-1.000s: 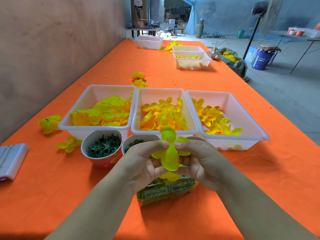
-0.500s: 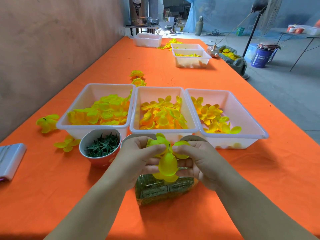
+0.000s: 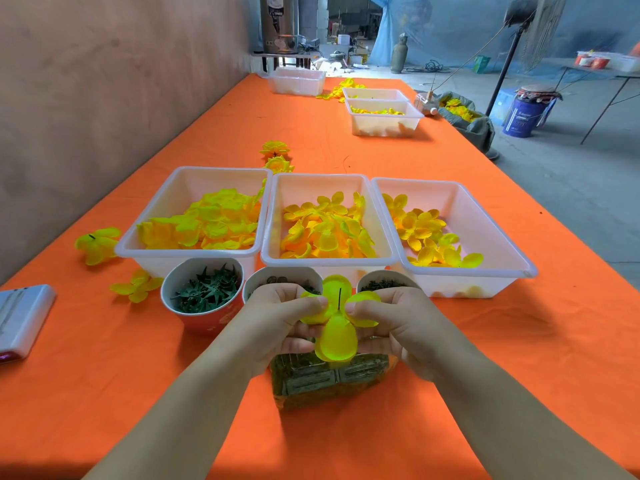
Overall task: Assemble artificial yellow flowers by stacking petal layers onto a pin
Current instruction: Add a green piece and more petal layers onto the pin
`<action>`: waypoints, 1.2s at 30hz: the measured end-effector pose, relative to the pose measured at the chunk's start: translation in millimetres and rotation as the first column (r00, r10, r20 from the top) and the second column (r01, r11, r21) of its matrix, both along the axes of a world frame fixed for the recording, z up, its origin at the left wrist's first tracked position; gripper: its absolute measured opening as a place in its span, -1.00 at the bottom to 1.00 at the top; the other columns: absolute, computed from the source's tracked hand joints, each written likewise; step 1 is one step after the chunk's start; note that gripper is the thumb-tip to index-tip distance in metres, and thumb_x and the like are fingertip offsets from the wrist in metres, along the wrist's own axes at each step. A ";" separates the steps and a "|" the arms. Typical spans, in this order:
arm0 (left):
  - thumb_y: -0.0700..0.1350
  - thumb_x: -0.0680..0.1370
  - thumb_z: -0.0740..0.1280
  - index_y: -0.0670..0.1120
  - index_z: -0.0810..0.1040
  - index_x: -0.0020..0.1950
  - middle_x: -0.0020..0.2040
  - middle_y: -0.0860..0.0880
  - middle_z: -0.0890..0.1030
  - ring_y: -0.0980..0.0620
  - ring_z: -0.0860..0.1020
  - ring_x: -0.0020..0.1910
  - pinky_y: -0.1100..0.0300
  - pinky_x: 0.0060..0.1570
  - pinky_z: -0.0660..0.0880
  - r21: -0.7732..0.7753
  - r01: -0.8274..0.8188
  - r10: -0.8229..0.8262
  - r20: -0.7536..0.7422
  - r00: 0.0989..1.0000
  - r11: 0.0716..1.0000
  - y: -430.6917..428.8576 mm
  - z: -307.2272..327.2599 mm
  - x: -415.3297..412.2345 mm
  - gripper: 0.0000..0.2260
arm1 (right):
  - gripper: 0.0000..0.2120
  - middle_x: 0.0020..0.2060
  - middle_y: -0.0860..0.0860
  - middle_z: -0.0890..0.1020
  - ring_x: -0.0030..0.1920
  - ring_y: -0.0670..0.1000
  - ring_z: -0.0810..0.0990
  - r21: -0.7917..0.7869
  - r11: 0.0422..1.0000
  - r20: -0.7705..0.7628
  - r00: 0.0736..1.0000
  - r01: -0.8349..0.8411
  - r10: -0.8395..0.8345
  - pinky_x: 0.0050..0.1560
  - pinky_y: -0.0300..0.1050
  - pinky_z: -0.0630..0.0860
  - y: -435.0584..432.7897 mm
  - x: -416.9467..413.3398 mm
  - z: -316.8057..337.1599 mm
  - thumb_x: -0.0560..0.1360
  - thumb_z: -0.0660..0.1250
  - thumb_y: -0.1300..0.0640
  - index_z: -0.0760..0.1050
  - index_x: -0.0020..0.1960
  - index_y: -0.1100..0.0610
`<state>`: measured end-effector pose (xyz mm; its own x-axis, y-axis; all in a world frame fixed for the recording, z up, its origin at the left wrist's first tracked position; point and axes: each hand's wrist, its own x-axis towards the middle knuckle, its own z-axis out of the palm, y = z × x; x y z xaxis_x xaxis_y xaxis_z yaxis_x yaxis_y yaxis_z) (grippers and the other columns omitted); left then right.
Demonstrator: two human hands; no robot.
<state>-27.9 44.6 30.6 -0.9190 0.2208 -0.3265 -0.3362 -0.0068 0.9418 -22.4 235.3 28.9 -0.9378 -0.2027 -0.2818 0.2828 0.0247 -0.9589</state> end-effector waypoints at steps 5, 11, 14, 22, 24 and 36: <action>-0.15 0.55 0.43 -0.07 0.41 -0.28 -0.27 -0.09 0.64 0.04 0.61 -0.37 0.26 -0.47 0.52 -0.060 -0.038 0.037 -0.012 0.999 0.997 -0.1 -10.6 1.2 -0.73 | -0.90 -0.24 0.20 0.65 -0.27 0.07 0.65 0.049 0.999 0.028 1.000 0.007 -0.008 -0.21 -0.06 0.64 -0.5 0.6 -2.4 0.51 0.42 0.24 0.63 -0.09 0.29; -0.11 0.54 0.46 -0.11 0.46 -0.23 -0.33 -0.09 0.61 0.03 0.59 -0.41 0.22 -0.45 0.49 -0.211 -0.056 0.023 -0.158 0.987 0.976 1.7 -17.3 2.4 -0.77 | -0.80 -0.25 0.12 0.70 -0.28 0.02 0.68 0.069 0.997 0.070 0.997 -0.019 0.014 -0.27 -0.14 0.61 1.3 1.2 -3.6 0.51 0.44 0.18 0.64 0.03 0.32; -0.08 0.55 0.45 -0.15 0.49 -0.15 -0.37 -0.07 0.58 0.02 0.58 -0.45 0.19 -0.46 0.49 -0.254 -0.088 0.034 -0.209 0.977 0.963 2.5 -17.4 2.1 -0.79 | -0.79 -0.24 0.15 0.70 -0.28 0.03 0.70 0.101 0.994 0.079 0.997 -0.028 0.020 -0.29 -0.12 0.61 2.3 1.3 -1.9 0.50 0.46 0.17 0.63 0.01 0.32; 0.06 0.60 0.33 -0.15 0.59 -0.01 -0.25 -0.07 0.68 0.04 0.67 -0.32 0.17 -0.44 0.54 -0.098 -0.226 0.216 -0.101 0.971 0.969 -23.7 -7.4 0.0 -0.73 | -0.92 -0.27 0.04 0.59 -0.36 0.03 0.62 0.024 1.000 0.145 0.989 0.005 -0.008 -0.39 -0.11 0.54 19.7 2.9 -0.7 0.45 0.49 0.11 0.64 -0.18 0.11; 0.01 0.60 0.34 -0.14 0.56 0.03 -0.16 -0.10 0.71 -0.01 0.71 -0.21 0.12 -0.35 0.59 -0.041 -0.125 0.124 -0.020 0.992 0.991 -26.2 -5.9 1.4 -0.79 | -0.92 -0.23 0.06 0.58 -0.35 0.01 0.61 0.025 0.999 0.158 0.987 -0.030 0.026 -0.41 -0.14 0.51 21.7 3.0 -0.6 0.43 0.50 0.10 0.65 -0.21 0.10; -0.26 0.52 0.43 -0.07 0.59 0.12 -0.14 -0.11 0.67 -0.05 0.61 -0.24 0.19 -0.41 0.53 0.039 -0.046 0.044 0.051 0.998 0.998 -17.1 -10.4 -4.4 -0.80 | -0.83 -0.21 -0.01 0.62 -0.36 -0.09 0.56 0.087 0.996 0.082 0.997 -0.013 0.006 -0.39 -0.18 0.44 16.5 0.8 -2.4 0.40 0.54 -0.01 0.63 -0.29 0.03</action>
<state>-32.4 27.5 20.2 -0.9111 0.1929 -0.3642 -0.3814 -0.0602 0.9224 -21.6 251.8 26.5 -0.9091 -0.1824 -0.3744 0.3595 0.1103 -0.9266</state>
